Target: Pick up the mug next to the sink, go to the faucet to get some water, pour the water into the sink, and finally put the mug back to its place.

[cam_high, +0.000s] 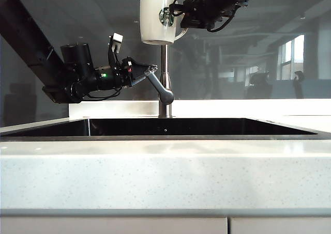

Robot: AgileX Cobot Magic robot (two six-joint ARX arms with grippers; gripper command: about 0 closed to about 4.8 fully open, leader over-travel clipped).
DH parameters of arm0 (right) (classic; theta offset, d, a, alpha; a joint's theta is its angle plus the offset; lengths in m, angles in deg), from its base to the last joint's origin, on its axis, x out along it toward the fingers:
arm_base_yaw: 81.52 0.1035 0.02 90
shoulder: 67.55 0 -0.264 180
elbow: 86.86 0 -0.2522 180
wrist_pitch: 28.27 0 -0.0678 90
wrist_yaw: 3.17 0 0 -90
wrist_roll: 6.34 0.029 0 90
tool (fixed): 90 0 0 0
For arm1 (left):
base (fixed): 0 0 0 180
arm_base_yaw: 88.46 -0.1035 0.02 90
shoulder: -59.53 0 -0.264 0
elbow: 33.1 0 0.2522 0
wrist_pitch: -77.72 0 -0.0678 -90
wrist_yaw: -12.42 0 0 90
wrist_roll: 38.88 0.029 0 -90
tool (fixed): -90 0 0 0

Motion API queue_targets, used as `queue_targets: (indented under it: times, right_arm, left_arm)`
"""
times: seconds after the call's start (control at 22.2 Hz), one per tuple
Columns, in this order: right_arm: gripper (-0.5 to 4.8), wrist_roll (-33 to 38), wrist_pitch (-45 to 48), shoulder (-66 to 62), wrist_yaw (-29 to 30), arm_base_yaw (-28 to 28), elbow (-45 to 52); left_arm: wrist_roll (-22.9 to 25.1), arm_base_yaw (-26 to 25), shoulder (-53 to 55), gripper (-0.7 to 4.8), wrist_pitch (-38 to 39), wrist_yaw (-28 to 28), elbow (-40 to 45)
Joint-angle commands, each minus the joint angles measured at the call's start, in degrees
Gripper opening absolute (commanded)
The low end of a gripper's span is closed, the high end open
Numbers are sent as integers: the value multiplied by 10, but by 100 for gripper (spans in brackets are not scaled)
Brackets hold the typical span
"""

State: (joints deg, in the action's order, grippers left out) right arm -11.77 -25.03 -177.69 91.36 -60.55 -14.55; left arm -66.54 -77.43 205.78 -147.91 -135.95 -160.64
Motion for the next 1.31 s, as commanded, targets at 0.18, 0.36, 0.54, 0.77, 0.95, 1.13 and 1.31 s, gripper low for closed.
queue_targets:
  times: [0.18,0.36,0.54,0.77,0.95,1.13,1.31]
  right_arm:
    - [-1,12,42,16,1,1,-10]
    - [-1,11,42,16,1,1,-10]
    - [-1,12,43,16,1,1,-10]
    - [-1,11,43,17,0,1,-10]
    - [-1,11,43,17,0,1,-10]
    - [-1,11,43,17,0,1,-10]
    - [-1,11,43,17,0,1,-10]
  left_arm:
    - [24,-6,-4,183,-8,-17,-4]
    - [39,-10,-4,183,10,-16,-4]
    - [68,-10,-4,183,25,-9,-4]
    - [113,-10,-4,183,63,21,-4]
    - [129,-10,-4,183,72,55,-4]
    - [143,-10,-4,183,78,99,-4]
    - [144,-16,-4,183,82,160,-4]
